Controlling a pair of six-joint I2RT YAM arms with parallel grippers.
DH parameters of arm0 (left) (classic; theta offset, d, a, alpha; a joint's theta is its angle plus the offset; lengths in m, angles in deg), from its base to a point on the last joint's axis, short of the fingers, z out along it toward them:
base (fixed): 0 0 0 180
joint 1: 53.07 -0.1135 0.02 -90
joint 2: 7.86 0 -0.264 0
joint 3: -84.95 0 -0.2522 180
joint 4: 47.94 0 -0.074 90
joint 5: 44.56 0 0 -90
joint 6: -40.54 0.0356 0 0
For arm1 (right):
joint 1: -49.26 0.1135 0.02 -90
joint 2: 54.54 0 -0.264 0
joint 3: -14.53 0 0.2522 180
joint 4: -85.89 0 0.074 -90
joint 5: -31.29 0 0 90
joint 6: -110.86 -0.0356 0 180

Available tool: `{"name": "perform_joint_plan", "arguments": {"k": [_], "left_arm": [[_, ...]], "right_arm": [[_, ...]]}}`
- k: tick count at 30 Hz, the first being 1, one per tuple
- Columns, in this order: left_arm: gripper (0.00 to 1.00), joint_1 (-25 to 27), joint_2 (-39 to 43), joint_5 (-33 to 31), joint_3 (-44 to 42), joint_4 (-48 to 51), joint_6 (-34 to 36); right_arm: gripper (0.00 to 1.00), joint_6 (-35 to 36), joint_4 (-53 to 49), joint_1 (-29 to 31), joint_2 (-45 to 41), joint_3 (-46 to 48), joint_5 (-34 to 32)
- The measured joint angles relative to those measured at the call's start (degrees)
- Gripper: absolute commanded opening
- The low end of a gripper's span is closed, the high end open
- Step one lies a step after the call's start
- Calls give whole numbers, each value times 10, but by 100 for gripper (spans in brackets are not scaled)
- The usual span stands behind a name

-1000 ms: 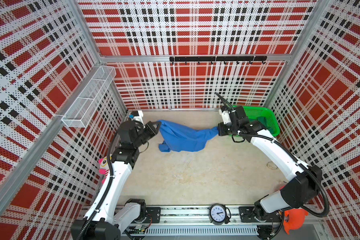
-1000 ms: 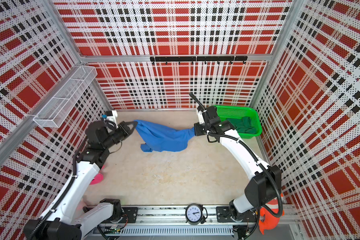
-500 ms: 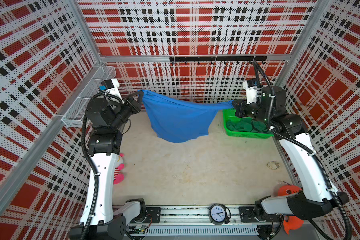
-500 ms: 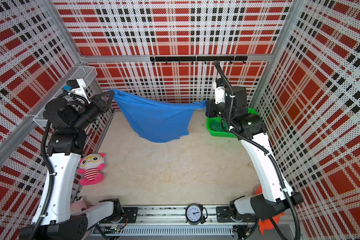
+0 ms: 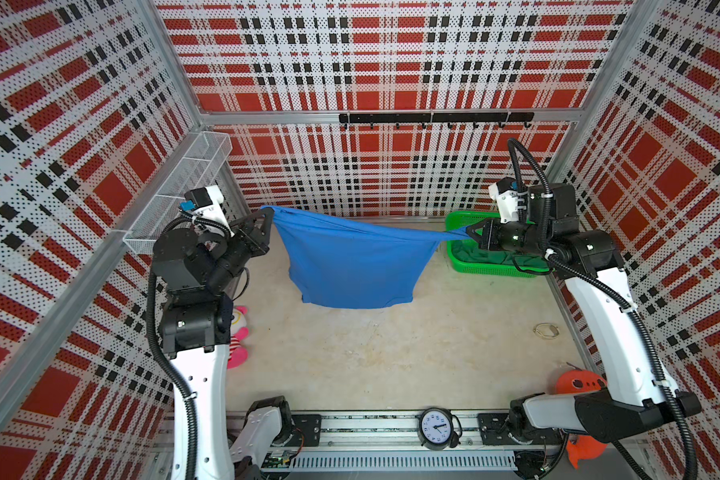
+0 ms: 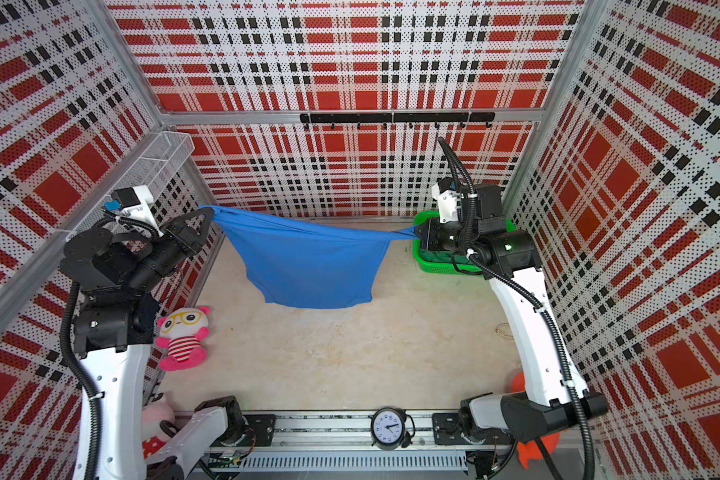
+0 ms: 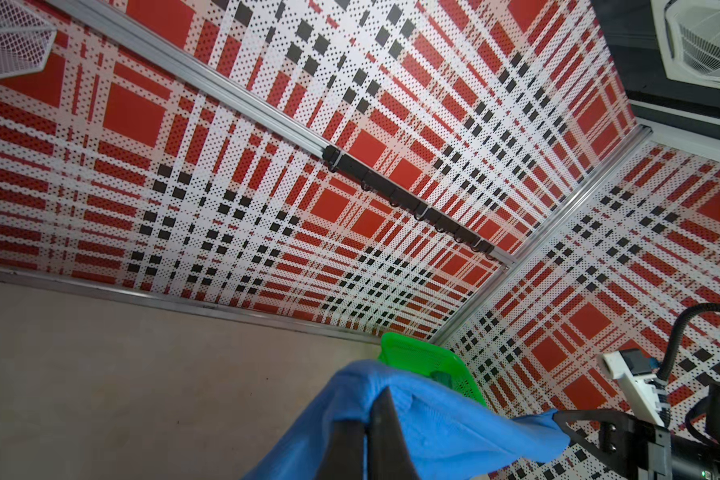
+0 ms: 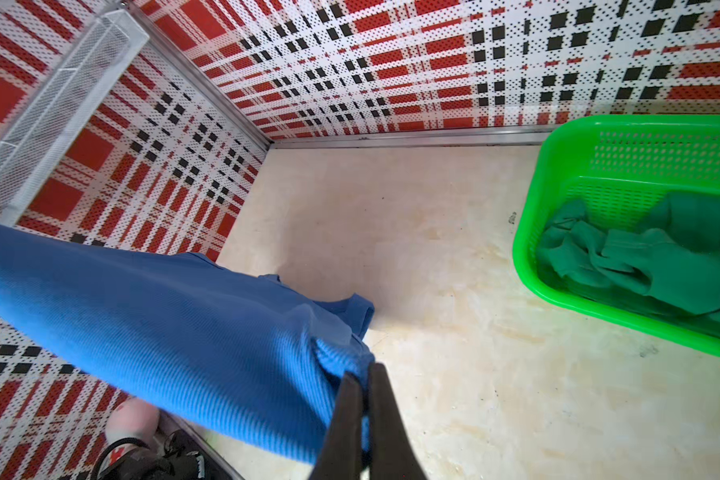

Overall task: Fold and stack the tank tops
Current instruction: 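Lift the tank top high with both grippers and stretch it apart, then lay the tank top flat on the table with both grippers, pulling toward the robot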

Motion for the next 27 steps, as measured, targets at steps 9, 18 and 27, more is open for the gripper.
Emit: {"name": "perform_joint_plan", "arguments": {"k": [9,18,27], "left_arm": [[0,2,-140,-10,25,-55,-26],[0,6,-29,-45,55,-3,-14],[0,89,117,-140,101,118,24]], "right_arm": [[0,0,52,1,113,-78,7],[0,32,-9,119,59,-94,-105],[0,33,-49,201,-54,8,-101]]}}
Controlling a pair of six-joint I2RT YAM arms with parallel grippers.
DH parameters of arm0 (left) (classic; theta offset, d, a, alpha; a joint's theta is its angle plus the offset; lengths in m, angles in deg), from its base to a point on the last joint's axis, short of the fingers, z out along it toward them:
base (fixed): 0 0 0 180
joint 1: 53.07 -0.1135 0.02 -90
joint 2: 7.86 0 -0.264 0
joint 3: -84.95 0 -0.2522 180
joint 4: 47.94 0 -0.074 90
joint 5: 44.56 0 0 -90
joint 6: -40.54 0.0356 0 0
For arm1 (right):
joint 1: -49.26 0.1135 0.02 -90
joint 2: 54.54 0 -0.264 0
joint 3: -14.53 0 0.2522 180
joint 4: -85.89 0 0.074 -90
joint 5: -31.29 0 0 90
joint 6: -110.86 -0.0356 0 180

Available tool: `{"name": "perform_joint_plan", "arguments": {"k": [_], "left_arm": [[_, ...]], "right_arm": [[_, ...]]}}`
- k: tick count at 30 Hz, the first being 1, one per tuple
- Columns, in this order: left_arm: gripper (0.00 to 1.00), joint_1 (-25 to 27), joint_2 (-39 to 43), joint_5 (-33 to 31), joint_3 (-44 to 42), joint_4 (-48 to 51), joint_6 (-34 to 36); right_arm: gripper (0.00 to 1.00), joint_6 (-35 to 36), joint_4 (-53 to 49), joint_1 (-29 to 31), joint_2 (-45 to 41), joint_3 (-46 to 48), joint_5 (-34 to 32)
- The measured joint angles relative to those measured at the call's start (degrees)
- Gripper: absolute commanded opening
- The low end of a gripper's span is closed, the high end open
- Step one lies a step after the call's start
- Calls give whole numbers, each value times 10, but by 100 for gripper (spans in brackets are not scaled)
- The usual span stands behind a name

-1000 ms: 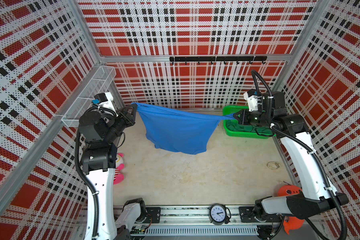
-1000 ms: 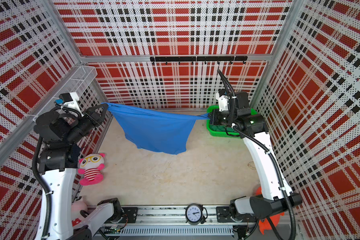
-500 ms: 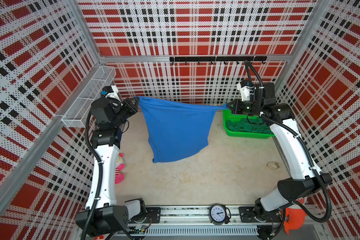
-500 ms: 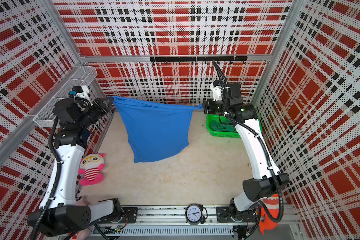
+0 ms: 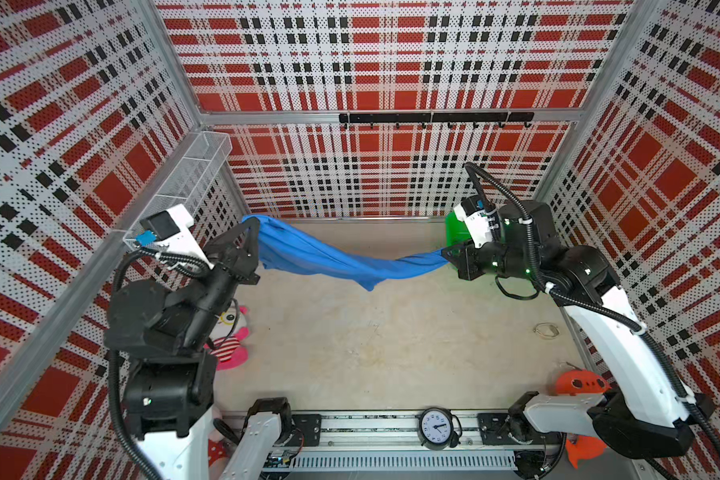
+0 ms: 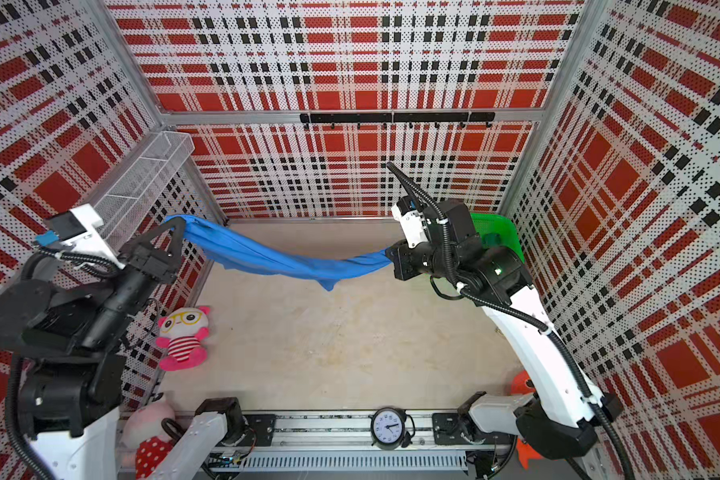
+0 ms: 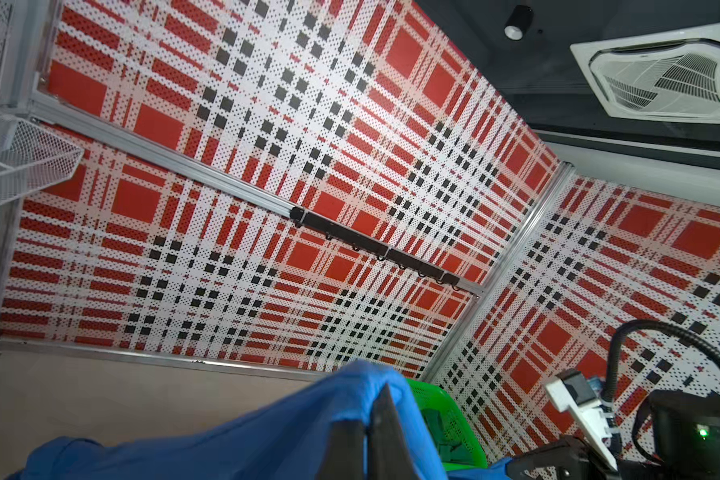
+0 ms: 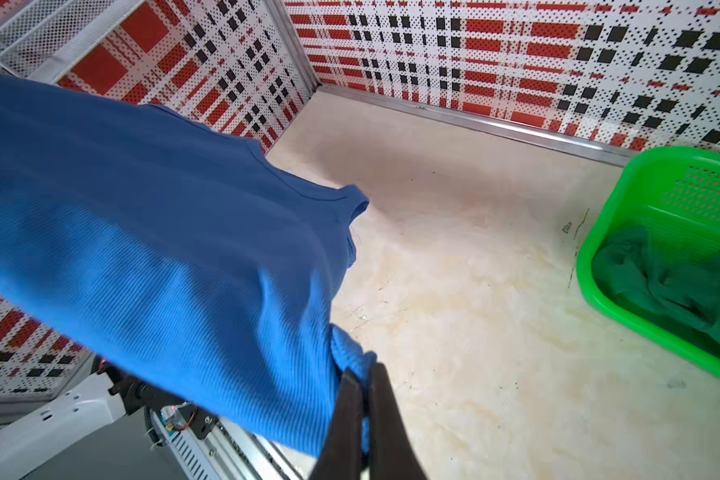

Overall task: Fold and stack the tank tops
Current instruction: 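Lay the tank top flat on the table with both grippers, pulling toward the robot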

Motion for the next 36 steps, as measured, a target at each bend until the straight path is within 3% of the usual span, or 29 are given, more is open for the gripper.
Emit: {"name": "perform_joint_plan", "arguments": {"k": [5,9,17,25,29,34,35,36], "left_arm": [[0,5,-12,-51,76,47,20],[0,9,-12,-64,64,36,22],[0,9,-64,-58,-184,-83,-6],[0,14,-268,-67,-325,-222,-41],[0,24,-398,-69,-306,-303,-55],[0,25,-607,-64,-153,-339,-58],[10,24,-642,-62,-115,-340,-57],[28,23,-687,-61,-65,-339,-56]], "right_arm": [[0,-21,6,3,-24,5,43],[0,-32,11,3,-21,5,53],[0,-42,52,-33,104,37,42],[0,-63,152,-85,272,80,76],[0,-82,208,-107,348,63,95],[0,-107,260,-136,466,-25,122],[4,-111,271,-142,490,-47,127],[15,-118,285,-147,511,-69,132]]}}
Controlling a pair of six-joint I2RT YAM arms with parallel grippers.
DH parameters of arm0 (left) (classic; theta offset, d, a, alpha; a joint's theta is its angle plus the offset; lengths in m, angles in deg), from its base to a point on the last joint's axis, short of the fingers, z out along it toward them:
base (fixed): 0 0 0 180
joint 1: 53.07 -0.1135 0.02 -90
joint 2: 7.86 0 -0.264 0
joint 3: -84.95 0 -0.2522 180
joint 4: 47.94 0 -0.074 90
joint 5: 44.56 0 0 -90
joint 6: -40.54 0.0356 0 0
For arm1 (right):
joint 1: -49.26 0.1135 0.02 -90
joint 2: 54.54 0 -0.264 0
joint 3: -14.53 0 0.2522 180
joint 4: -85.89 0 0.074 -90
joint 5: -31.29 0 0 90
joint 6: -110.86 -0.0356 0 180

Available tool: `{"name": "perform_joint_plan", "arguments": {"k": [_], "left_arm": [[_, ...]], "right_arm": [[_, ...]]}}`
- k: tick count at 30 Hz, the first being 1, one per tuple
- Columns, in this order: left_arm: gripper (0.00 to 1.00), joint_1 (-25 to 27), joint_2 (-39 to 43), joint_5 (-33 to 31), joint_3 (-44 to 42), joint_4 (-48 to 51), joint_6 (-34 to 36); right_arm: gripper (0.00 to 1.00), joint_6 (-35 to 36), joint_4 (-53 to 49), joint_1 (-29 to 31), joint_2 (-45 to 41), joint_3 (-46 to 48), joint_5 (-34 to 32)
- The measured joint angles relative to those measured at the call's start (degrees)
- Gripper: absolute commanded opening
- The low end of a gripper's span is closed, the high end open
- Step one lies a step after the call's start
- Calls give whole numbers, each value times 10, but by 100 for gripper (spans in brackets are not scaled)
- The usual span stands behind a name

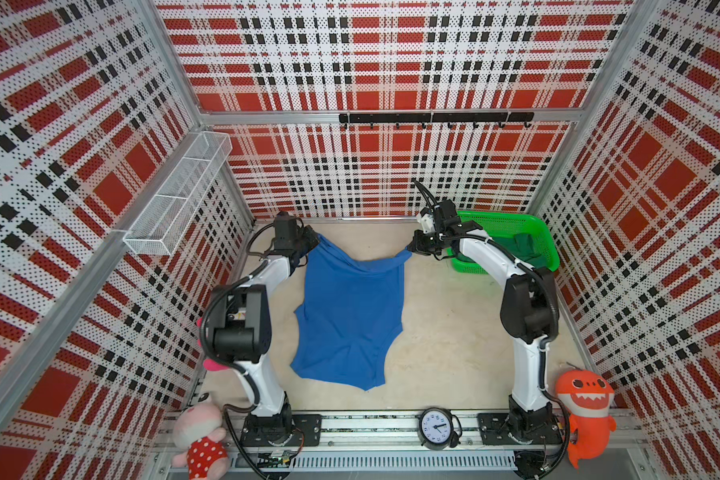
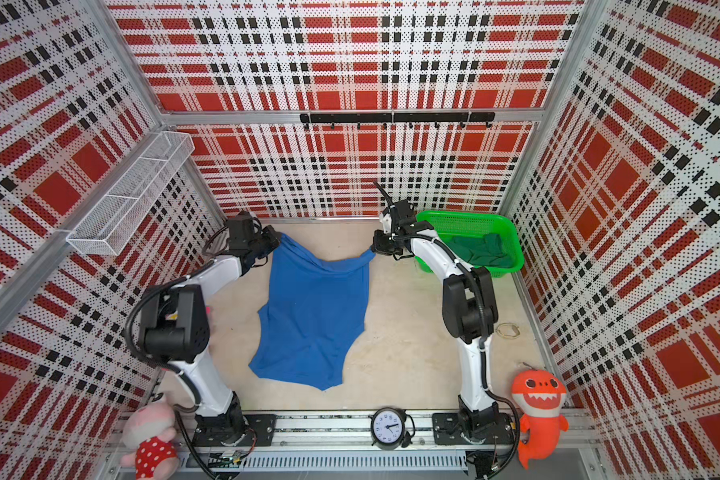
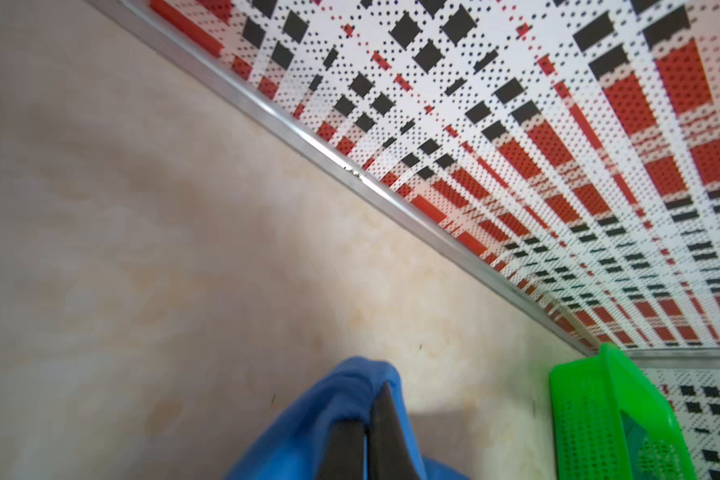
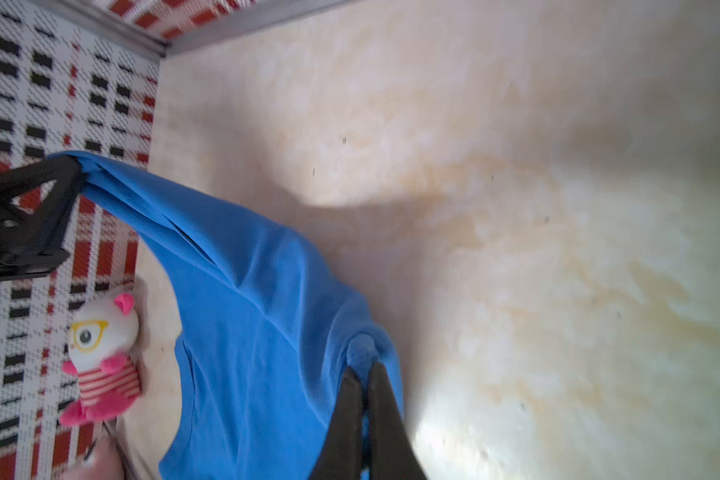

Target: Fold and stack the tank tops

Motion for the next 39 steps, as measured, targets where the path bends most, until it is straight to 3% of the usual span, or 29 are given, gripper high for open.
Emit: {"name": "perform_joint_plan", "arguments": {"k": [1,4,7,11,18,21,24,30,39], "left_arm": [[47,-1,-42,4,51,0,0],[70,-7,-148,9,201,17,-1],[80,-13,-179,9,259,37,5],[80,-17,-131,-8,209,45,21],[72,9,123,-31,-158,-41,9],[71,35,176,-33,-277,-101,-14],[68,51,177,-35,-344,-127,-31],[66,39,126,-45,-341,-152,-42],[65,42,-11,-22,-211,-165,-35]], "right_arm": [[33,-11,21,-6,19,-17,5],[65,-53,103,-22,39,-24,10],[73,-80,164,-33,39,-23,12],[68,-82,204,-40,18,11,12],[33,-7,187,27,-71,176,-41],[25,17,189,66,-75,219,-55],[23,31,189,95,-70,251,-64],[20,36,206,128,-52,285,-108],[20,-42,320,155,-112,453,-133]]}}
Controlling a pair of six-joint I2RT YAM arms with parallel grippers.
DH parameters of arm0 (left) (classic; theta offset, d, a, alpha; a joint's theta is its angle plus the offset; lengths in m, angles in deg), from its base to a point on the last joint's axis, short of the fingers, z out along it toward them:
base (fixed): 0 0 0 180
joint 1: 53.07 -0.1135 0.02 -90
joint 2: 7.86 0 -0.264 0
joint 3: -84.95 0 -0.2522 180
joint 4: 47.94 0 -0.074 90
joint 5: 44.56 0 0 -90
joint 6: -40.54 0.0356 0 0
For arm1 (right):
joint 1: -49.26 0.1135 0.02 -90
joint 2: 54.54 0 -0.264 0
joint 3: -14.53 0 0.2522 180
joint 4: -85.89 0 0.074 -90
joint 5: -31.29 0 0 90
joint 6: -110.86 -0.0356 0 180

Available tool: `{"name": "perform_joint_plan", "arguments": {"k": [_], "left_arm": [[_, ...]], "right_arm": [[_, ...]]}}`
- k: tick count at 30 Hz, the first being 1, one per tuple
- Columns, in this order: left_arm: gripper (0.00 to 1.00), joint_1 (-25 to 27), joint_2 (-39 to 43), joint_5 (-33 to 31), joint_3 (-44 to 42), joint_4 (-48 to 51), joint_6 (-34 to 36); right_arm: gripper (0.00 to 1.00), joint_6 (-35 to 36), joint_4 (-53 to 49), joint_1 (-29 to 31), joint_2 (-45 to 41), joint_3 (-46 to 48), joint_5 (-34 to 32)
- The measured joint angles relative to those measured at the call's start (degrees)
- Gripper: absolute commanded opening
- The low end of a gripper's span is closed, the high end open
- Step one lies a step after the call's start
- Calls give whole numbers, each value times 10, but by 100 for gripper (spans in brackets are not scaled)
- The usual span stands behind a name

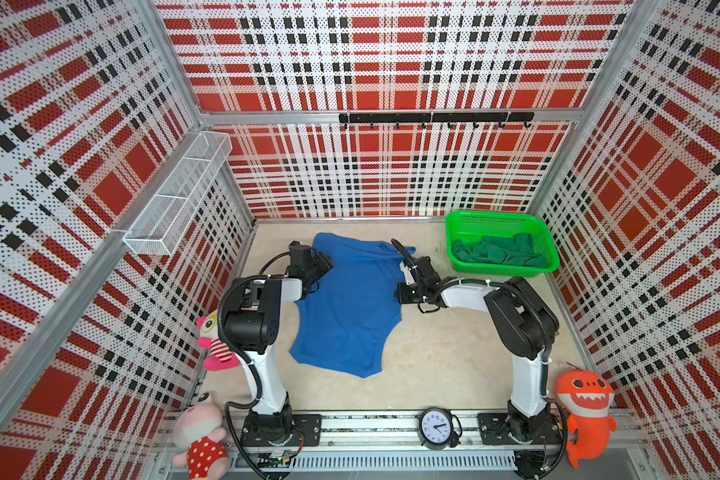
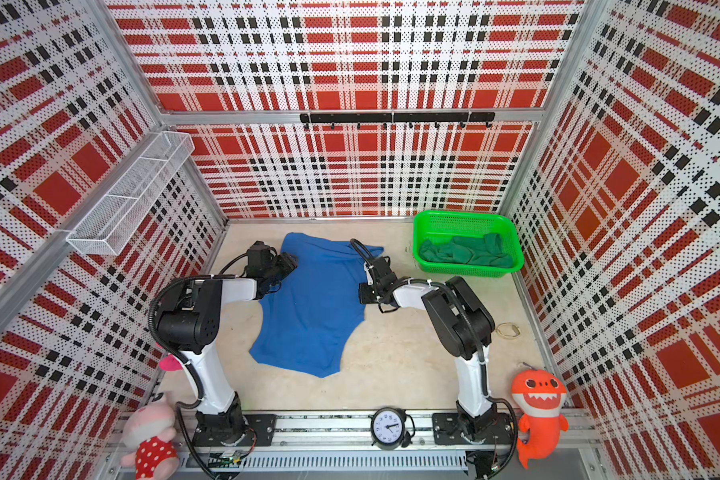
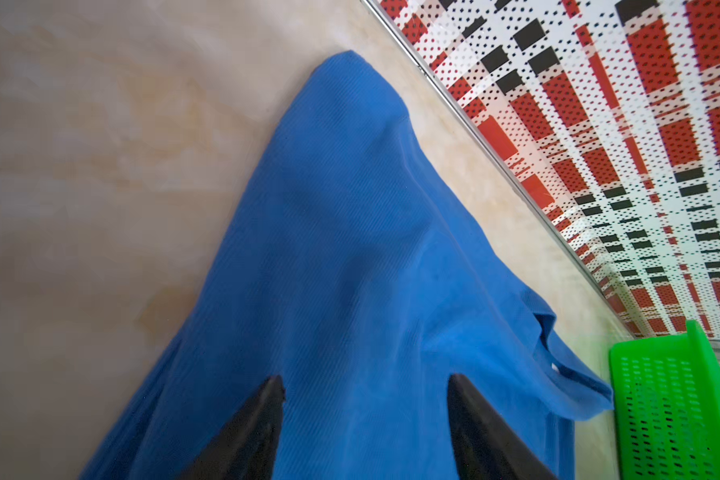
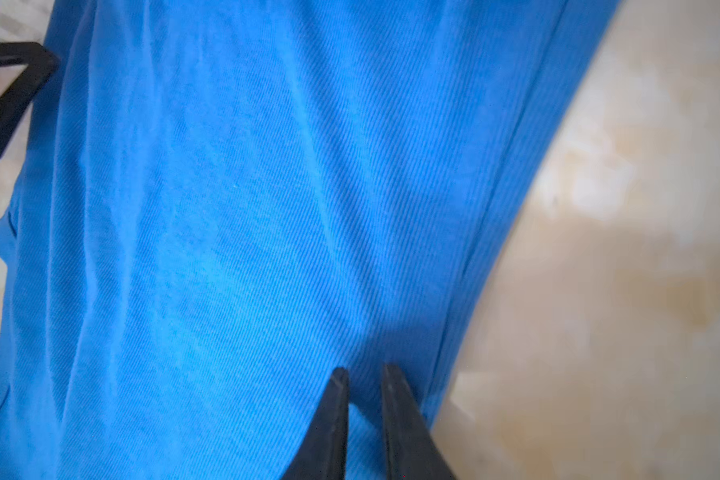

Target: Fold and stack the tank tops

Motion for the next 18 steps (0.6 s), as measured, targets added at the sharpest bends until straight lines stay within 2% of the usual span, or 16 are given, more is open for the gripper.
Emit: {"name": "perform_joint_plan", "arguments": {"k": [7,12,15,18], "left_arm": [[64,19,-111,13,172,86,50],[63,50,-196,31,323,153,79],[63,85,-266,41,450,207,99],[65,125,-326,58,560,250,122]], "right_arm": [[22,-93,52,98,-80,123,18],[45,-143,-2,191,-151,169,27],[48,-140,-70,196,-226,178,-4],[48,-120,-130,153,-309,174,-47]]}}
